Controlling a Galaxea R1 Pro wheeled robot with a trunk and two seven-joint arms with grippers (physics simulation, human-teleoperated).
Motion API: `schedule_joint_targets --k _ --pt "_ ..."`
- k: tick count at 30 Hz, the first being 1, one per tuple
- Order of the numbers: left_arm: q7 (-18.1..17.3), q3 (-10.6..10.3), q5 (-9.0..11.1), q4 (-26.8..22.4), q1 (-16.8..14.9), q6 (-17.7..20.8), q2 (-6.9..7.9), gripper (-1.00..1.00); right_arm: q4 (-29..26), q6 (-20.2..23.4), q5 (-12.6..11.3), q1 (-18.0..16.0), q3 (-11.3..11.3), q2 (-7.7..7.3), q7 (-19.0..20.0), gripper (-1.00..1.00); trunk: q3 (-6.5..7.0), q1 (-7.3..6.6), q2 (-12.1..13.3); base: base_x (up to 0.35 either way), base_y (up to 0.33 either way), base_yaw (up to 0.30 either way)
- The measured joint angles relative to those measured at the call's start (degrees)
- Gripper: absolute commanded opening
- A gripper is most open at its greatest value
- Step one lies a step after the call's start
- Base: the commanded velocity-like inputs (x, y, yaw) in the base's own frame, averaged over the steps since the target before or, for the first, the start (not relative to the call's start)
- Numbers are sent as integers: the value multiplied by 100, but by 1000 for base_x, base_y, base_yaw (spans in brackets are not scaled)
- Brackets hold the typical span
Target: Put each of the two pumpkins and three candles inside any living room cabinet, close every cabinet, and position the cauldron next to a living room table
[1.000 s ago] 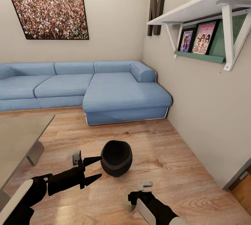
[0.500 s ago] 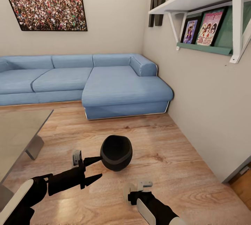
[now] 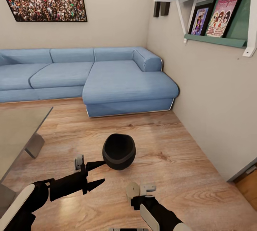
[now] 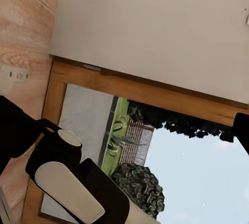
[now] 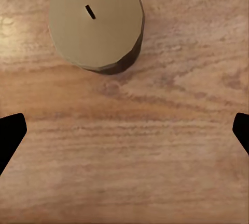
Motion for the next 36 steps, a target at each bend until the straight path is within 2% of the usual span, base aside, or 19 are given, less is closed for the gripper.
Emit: schedule_joint_targets --k 12,29,36 --pt "0 4 0 5 0 0 4 100 -10 -9 3 -1 8 -4 32 100 0 -1 0 107 26 0" --pt "0 0 -2 5 0 0 -6 100 -29 -10 12 -2 27 -5 37 100 0 0 0 24 17 0" --pt "1 0 0 4 0 0 -1 100 -29 -10 12 -2 28 -9 38 100 0 -2 0 172 81 0"
